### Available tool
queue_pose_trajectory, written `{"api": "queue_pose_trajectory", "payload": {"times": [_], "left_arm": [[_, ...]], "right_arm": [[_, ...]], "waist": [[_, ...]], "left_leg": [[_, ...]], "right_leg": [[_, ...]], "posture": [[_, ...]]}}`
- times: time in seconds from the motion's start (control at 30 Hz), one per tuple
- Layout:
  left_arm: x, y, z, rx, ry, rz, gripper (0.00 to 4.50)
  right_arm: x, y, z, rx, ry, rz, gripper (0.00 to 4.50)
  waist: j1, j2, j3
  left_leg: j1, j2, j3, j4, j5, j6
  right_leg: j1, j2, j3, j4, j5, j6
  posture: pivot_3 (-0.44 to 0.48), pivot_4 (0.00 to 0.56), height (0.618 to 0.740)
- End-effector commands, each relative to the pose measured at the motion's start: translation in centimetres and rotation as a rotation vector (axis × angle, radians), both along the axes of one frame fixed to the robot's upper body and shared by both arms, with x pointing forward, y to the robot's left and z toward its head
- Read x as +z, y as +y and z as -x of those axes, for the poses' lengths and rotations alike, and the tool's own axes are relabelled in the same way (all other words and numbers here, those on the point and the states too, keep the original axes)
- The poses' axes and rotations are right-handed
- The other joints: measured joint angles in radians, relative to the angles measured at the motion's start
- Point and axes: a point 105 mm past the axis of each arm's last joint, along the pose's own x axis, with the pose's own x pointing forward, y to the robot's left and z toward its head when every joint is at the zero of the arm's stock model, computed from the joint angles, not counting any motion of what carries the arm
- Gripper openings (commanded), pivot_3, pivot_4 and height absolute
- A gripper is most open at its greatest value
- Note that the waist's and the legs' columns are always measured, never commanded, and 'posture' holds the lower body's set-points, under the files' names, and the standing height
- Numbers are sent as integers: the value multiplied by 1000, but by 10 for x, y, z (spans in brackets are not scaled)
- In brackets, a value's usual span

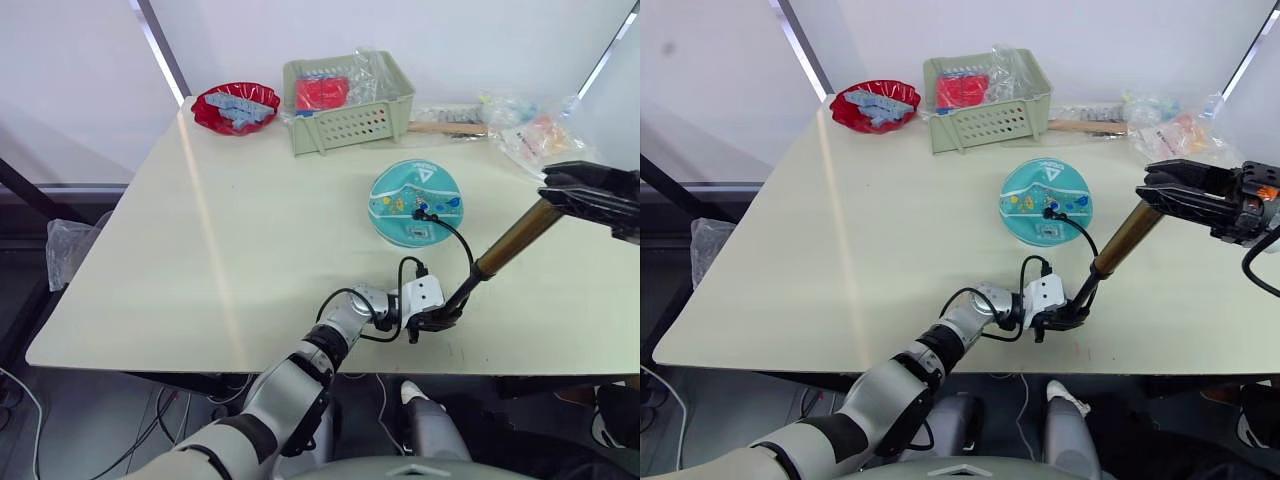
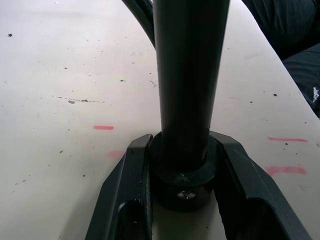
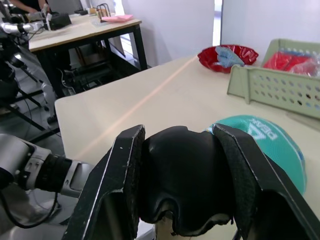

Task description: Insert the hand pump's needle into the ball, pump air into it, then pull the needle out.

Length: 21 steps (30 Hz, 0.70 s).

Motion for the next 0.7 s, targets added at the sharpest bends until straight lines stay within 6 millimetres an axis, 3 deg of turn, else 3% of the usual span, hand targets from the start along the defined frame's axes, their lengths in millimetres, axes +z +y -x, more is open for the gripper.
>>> {"api": "queue_pose_trajectory", "payload": {"times": [0.03,0.37,0.7], "left_arm": [[-48,35,14,42,121,-175,1188],[-48,34,13,45,119,-177,1188],[-48,34,13,47,119,-177,1188]], "right_arm": [[-15,1,-8,-60,-17,33,1679],[-87,28,-19,-131,2,-10,1679],[-140,28,-14,-188,54,6,1679]], "waist": [[0,-1,0],[-2,-5,-5],[-2,-5,-6]], "left_leg": [[0,0,0,0,0,0],[2,1,0,0,0,0],[3,1,0,0,0,0]], "right_leg": [[0,0,0,0,0,0],[1,1,0,0,1,1],[1,2,0,0,1,1]], "posture": [[0,150,737],[0,150,737],[0,150,737]]}}
